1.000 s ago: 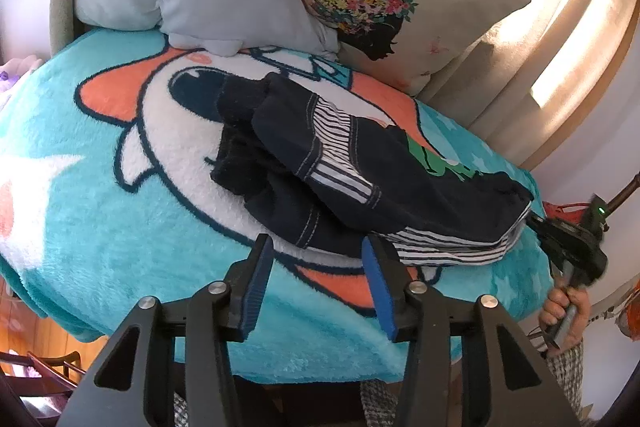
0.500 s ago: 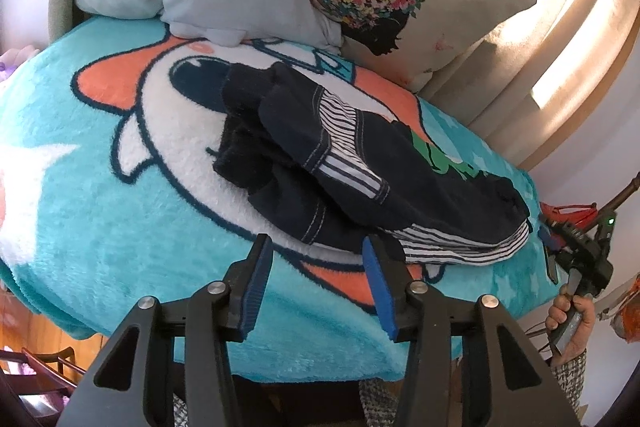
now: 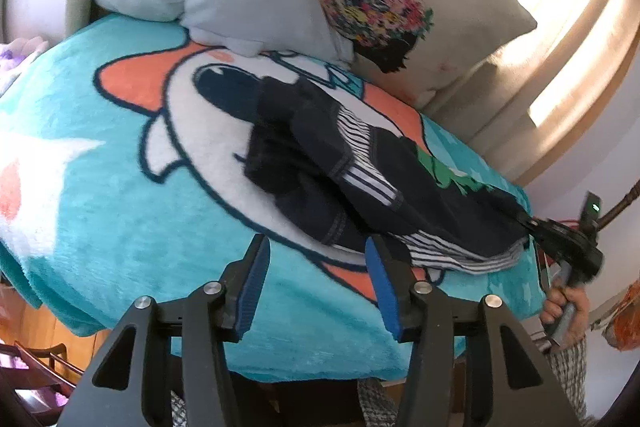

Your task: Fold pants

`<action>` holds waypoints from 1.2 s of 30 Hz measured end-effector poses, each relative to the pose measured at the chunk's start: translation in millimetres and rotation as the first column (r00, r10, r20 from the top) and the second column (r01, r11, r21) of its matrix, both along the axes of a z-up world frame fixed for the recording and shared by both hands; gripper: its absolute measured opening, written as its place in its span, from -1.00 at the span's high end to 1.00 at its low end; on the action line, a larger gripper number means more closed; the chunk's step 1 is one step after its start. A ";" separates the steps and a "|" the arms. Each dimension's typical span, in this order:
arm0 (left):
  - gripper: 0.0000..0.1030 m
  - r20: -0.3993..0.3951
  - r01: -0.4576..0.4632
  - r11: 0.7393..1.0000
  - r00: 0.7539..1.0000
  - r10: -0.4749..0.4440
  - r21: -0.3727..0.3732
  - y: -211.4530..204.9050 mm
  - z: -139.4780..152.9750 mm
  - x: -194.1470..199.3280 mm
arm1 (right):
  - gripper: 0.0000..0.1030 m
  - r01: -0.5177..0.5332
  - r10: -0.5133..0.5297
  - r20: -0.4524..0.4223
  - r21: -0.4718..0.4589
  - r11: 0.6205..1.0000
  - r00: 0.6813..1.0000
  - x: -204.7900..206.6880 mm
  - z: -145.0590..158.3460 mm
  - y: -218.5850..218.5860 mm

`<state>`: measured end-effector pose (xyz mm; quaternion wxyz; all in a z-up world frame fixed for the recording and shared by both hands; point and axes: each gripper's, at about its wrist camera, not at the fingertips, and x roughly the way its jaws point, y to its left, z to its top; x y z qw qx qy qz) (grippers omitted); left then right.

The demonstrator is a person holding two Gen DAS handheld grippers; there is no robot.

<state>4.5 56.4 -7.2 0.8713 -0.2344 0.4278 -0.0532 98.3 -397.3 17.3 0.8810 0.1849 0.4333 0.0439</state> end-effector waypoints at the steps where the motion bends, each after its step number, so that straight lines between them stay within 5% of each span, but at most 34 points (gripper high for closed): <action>1: 0.06 0.000 -0.006 1.000 1.000 0.006 -0.005 2.9 -0.9 -0.5 | 0.78 0.010 -0.011 0.017 0.019 1.000 1.000 -9.5 8.4 -4.2; 4: 0.06 -0.002 -0.018 1.000 1.000 0.018 -0.021 11.4 -4.7 -2.2 | 0.78 0.042 -0.043 0.029 0.009 0.999 0.999 -24.3 19.1 -9.3; 12: 0.05 -0.001 -0.038 0.998 0.999 0.038 -0.056 31.0 -12.4 -10.8 | 0.85 0.185 -0.209 -0.080 -0.242 0.952 0.975 -34.2 -2.4 -21.3; 15: 0.05 0.000 -0.048 0.997 0.999 0.048 -0.064 38.4 -14.1 -12.9 | 0.82 0.215 -0.242 -0.120 -0.200 0.956 0.963 -34.8 -11.0 -31.3; 17: 0.05 0.002 -0.059 0.996 0.998 0.059 -0.067 43.6 -14.6 -14.5 | 0.69 0.271 -0.290 -0.081 -0.190 0.944 0.954 -39.9 -0.1 -35.1; 19: 0.04 -0.001 -0.076 0.994 0.997 0.076 -0.073 50.2 -16.2 -14.9 | 0.15 0.302 -0.310 -0.010 -0.190 0.934 0.951 -46.4 18.0 -30.3; 22: 0.04 -0.007 -0.100 0.992 0.995 0.100 -0.081 58.8 -19.2 -15.9 | -0.03 0.335 -0.319 0.104 -0.217 0.917 0.942 -51.8 48.4 -10.5; 26: 0.04 -0.012 -0.127 0.988 0.992 0.127 -0.084 66.7 -21.7 -20.4 | -0.03 0.192 -0.155 0.165 -0.243 0.951 0.974 -34.8 66.5 55.0; 30: 0.04 -0.004 -0.152 0.985 0.988 0.152 -0.077 74.3 -19.0 -30.6 | -0.03 -0.116 0.152 0.116 -0.273 0.955 0.982 -6.3 52.4 155.8; 33: 0.02 0.010 -0.176 0.982 0.984 0.177 -0.070 82.7 -14.0 -42.3 | -0.03 -0.353 0.380 0.082 -0.230 0.907 0.921 3.6 37.3 229.0; 36: -0.05 0.023 -0.213 0.974 0.976 0.215 -0.071 94.0 -10.1 -55.4 | -0.26 -0.540 0.571 0.065 -0.255 0.802 0.818 0.7 21.6 308.8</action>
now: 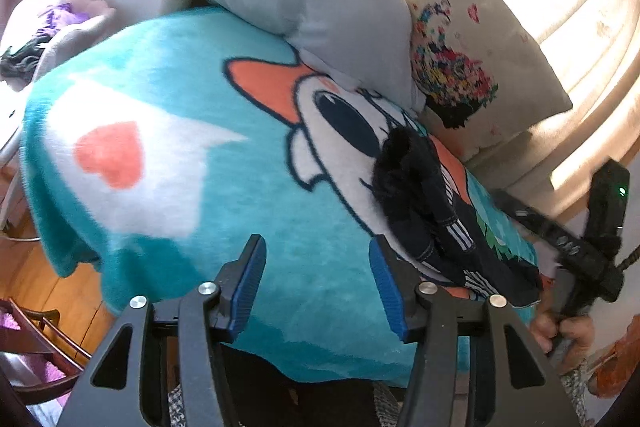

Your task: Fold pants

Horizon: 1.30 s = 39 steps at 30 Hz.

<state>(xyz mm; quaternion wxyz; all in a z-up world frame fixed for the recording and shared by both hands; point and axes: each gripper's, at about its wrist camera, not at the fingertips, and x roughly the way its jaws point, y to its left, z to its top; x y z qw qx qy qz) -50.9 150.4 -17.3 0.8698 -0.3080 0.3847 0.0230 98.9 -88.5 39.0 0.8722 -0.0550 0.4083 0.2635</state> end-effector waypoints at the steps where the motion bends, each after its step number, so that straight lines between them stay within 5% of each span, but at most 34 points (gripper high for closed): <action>1: -0.05 0.003 -0.011 1.000 1.000 0.011 0.000 3.7 0.8 -4.5 | -0.28 -0.074 0.075 0.019 -0.038 0.997 0.997 -3.9 -6.6 30.6; 6: -0.06 0.004 -0.043 0.999 0.999 0.043 0.010 17.6 2.7 -21.5 | -0.21 -0.108 0.164 0.156 -0.317 0.942 0.974 -13.4 -40.9 103.0; 7: -0.06 0.007 -0.050 0.999 0.999 0.050 0.011 20.8 2.9 -24.9 | 0.38 -0.088 0.157 0.170 -0.353 0.931 0.973 -13.6 -47.2 108.5; 8: -0.07 0.010 -0.057 0.998 0.998 0.057 0.012 23.6 2.7 -27.3 | 0.67 -0.092 0.149 0.147 -0.334 0.938 0.978 -13.5 -47.4 106.6; 14: -0.08 -0.001 -0.101 0.995 0.995 0.101 0.000 39.0 -3.0 -34.9 | 0.70 -0.179 0.187 0.046 -0.144 0.973 0.981 -27.6 -35.4 91.1; 19: -0.10 0.027 -0.125 0.992 0.992 0.124 0.024 41.9 4.6 -46.6 | 0.30 -0.228 0.223 -0.059 -0.099 0.969 0.973 -24.2 -62.8 98.6; 22: -0.17 0.028 -0.148 0.989 0.989 0.147 0.030 46.9 5.9 -53.1 | -0.32 -0.249 0.245 -0.071 -0.057 0.967 0.967 -27.6 -60.5 105.1; 27: -0.17 0.031 -0.180 0.983 0.983 0.179 0.028 54.8 6.6 -59.7 | -0.35 -0.270 0.272 0.013 -0.098 0.958 0.962 -52.9 -45.2 112.1; 39: -0.21 0.066 -0.165 0.983 0.985 0.160 0.080 37.4 26.8 -75.0 | -0.46 -0.123 0.112 0.140 0.073 0.990 0.984 -87.2 5.0 49.0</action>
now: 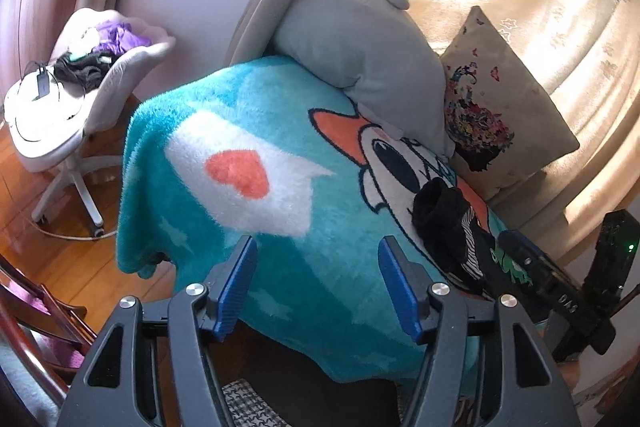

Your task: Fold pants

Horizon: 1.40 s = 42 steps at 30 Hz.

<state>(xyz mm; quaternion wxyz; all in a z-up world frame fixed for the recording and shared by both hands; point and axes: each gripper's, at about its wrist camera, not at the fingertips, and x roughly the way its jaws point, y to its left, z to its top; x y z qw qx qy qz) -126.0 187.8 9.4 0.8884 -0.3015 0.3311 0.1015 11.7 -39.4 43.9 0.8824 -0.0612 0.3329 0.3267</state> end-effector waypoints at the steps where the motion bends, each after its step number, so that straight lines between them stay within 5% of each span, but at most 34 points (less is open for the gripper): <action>1: -0.21 0.003 0.000 1.000 1.000 0.000 0.011 -2.0 3.4 -2.8 | -0.47 0.012 -0.012 0.003 0.011 1.000 1.000 -1.9 2.8 -4.0; 14: -0.34 0.037 0.034 0.996 0.999 -0.037 0.077 -25.1 24.4 -16.0 | -0.57 0.206 -0.208 0.002 0.121 0.971 0.978 -14.2 19.6 -77.6; 29: -0.37 -0.004 0.058 0.994 0.998 -0.058 0.094 -36.4 24.4 -0.3 | -0.57 0.456 -0.432 -0.153 0.208 0.865 0.889 10.2 2.1 -171.2; 36: -0.38 -0.070 0.100 0.992 0.993 -0.094 0.081 -42.5 9.2 29.9 | -0.57 0.501 -0.479 -0.153 0.191 0.844 0.864 14.4 -6.2 -192.9; 42: -0.38 -0.070 0.212 0.976 0.976 -0.208 0.058 -72.2 9.1 73.4 | -0.57 0.582 -0.558 -0.170 0.175 0.794 0.812 26.0 -15.2 -228.9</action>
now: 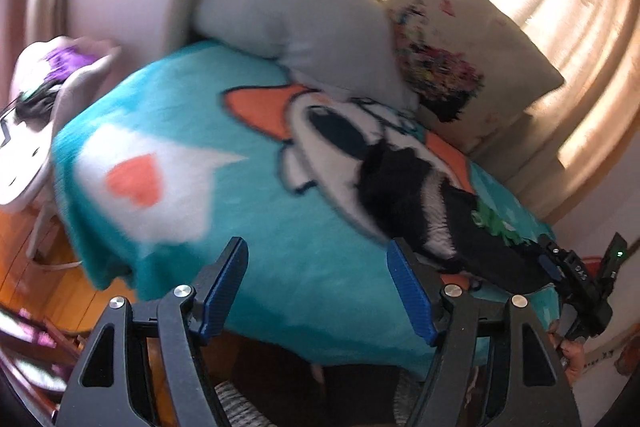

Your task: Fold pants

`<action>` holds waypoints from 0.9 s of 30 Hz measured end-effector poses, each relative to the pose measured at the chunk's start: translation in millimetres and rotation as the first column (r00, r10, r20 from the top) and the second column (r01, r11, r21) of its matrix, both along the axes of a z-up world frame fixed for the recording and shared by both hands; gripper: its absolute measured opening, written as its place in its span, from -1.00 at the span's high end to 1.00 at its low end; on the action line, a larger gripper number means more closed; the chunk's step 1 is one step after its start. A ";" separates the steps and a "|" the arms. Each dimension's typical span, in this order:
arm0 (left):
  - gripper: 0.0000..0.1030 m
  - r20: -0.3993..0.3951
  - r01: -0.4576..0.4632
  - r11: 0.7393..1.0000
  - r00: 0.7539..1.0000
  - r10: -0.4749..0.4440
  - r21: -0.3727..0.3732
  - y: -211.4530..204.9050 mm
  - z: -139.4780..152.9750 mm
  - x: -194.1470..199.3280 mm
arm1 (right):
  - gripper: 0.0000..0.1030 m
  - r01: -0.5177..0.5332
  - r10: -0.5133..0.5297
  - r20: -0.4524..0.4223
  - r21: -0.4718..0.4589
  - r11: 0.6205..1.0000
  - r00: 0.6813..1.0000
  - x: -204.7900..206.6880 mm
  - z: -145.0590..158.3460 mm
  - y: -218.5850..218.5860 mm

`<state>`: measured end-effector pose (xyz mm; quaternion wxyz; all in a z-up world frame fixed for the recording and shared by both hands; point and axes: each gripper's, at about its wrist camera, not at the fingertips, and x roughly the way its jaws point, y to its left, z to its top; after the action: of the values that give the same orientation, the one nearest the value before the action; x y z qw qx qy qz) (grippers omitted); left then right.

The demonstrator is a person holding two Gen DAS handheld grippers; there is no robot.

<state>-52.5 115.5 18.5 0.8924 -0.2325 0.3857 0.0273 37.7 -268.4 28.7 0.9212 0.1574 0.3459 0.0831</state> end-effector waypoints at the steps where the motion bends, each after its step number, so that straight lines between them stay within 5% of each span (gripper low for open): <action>1: -0.38 0.007 0.026 1.000 1.000 -0.026 0.001 -7.7 3.5 9.8 | -0.57 0.017 -0.017 -0.002 0.003 1.000 1.000 1.6 -0.9 -7.8; 8: -0.38 0.024 0.225 0.974 0.974 -0.226 0.026 -77.0 12.1 105.3 | -0.57 0.056 -0.056 -0.043 -0.004 0.998 0.998 11.6 -16.7 -50.3; 12: -0.39 -0.022 0.251 0.967 0.968 -0.250 0.051 -93.6 -13.2 155.0 | -0.57 0.064 -0.068 -0.077 -0.049 0.997 0.995 22.1 -26.4 -66.2; 15: -0.38 -0.106 0.194 0.978 0.977 -0.185 0.082 -85.9 -43.5 186.2 | -0.57 0.063 -0.072 -0.098 -0.098 0.993 0.993 38.6 -32.7 -80.2; 18: -0.38 -0.073 0.185 0.981 0.981 -0.181 0.052 -72.9 -56.4 191.5 | -0.56 0.058 -0.069 -0.102 -0.106 0.993 0.992 51.0 -35.9 -89.9; 22: -0.38 -0.087 0.216 0.963 0.975 -0.204 0.164 -90.1 -56.3 184.8 | -0.55 0.049 -0.060 -0.118 -0.096 0.994 0.991 55.4 -36.1 -95.8; 25: -0.38 -0.117 0.234 0.949 0.970 -0.213 0.212 -96.6 -52.6 182.5 | -0.55 0.050 -0.047 -0.056 0.054 0.997 0.997 38.5 -18.9 -113.1; 27: -0.38 -0.107 0.226 0.959 0.972 -0.210 0.169 -95.7 -40.7 177.0 | -0.58 0.092 -0.092 -0.004 0.112 0.989 0.996 26.2 -5.4 -131.0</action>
<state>124.4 19.8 -22.2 0.8895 -0.1053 0.4439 -0.0262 63.9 -399.4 23.3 0.9140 0.2244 0.3326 0.0596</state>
